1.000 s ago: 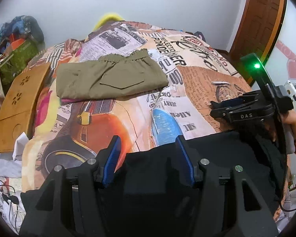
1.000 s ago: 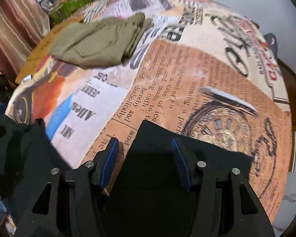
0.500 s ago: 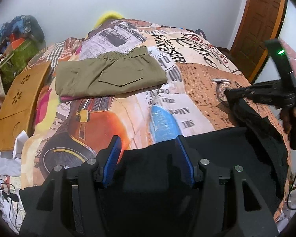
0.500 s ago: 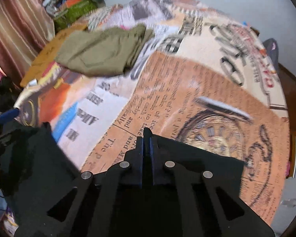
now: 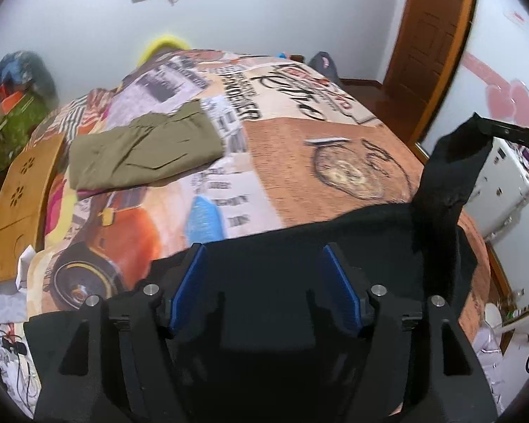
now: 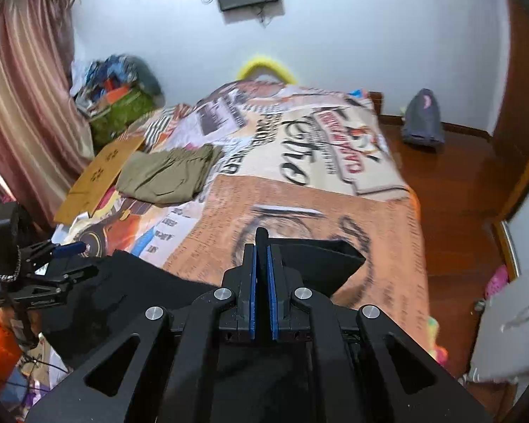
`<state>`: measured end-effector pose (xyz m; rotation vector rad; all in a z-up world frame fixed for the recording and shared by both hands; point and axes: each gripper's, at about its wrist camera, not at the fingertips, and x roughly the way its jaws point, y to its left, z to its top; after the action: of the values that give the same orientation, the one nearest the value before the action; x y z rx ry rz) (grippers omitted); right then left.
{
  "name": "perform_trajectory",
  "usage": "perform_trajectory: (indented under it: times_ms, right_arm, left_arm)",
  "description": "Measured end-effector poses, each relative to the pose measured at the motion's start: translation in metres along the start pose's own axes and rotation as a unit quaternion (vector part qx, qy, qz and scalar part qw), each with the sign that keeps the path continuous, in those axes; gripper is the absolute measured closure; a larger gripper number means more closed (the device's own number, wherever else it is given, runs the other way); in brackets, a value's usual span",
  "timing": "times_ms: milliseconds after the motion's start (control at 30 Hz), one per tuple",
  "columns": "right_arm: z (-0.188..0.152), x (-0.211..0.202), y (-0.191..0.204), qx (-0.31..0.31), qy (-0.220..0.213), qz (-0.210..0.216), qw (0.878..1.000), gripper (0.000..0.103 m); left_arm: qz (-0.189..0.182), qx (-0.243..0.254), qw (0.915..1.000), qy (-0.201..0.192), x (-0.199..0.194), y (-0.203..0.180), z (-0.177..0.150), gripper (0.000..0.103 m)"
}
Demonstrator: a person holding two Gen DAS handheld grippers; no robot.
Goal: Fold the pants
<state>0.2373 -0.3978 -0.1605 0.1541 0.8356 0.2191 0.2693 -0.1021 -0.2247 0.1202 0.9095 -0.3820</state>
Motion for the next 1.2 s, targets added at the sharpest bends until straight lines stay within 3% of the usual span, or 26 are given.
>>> perform_trajectory:
  times_ms: [267,567,700,767,833,1033,1200]
  right_arm:
    - [-0.084,-0.030,-0.048,0.056,0.029,-0.022,0.998,0.098]
    - [-0.158,0.007,-0.080,0.102,0.101,-0.019,0.989,0.095]
    - [-0.158,0.012,-0.087,0.102,0.115,-0.025,0.988,0.086]
    - [-0.151,0.008,-0.091,0.100,0.106,-0.028,0.989,0.072]
    - [-0.141,0.004,-0.094,0.093,0.088,-0.033,0.991,0.065]
    - [-0.114,0.021,-0.106,0.080,0.067,-0.039,0.994,0.063]
    - [-0.108,0.055,-0.115,0.071,0.087,-0.045,0.993,0.063]
  left_arm:
    - [-0.021,0.028,0.9989,0.030,0.009,-0.051,-0.013,0.035]
    - [-0.024,0.032,0.9965,0.073,0.033,-0.074,-0.027,0.035]
    - [-0.018,0.036,0.9963,0.076,0.036,-0.072,-0.021,0.035]
    - [-0.015,0.040,0.9962,0.076,0.037,-0.071,-0.014,0.035]
    - [-0.013,0.043,0.9961,0.076,0.041,-0.067,-0.007,0.035]
    - [-0.007,0.051,0.9944,0.092,0.066,-0.056,0.016,0.035]
    - [-0.015,0.067,0.9913,0.112,0.094,-0.053,0.029,0.035]
